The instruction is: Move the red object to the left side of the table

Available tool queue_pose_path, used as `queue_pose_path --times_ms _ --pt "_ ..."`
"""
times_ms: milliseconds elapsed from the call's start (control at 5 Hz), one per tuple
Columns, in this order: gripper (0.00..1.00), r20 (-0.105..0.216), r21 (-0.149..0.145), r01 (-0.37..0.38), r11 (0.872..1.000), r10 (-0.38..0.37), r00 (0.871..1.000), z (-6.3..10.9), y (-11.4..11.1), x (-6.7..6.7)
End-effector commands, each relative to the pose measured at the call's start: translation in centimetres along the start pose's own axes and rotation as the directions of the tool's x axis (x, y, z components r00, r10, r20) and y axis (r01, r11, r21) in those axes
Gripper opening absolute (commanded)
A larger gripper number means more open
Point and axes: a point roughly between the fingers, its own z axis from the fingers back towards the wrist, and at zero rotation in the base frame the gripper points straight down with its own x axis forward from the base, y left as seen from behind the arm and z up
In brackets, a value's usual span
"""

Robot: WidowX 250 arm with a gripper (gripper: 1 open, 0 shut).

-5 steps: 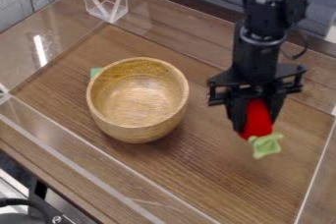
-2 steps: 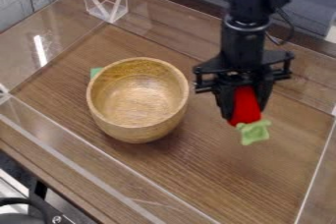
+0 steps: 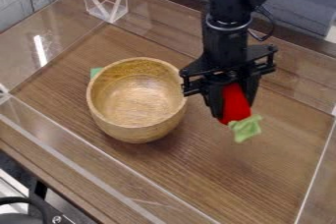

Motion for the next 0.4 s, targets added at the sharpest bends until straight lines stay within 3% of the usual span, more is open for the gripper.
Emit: queue_pose_path --times_ms 0,200 --pt "0.0 0.025 -0.047 -0.037 0.998 0.038 0.999 0.6 -0.7 0.1" --pt "0.0 0.017 -0.045 0.014 0.999 -0.013 1.0 1.6 -0.5 0.0"
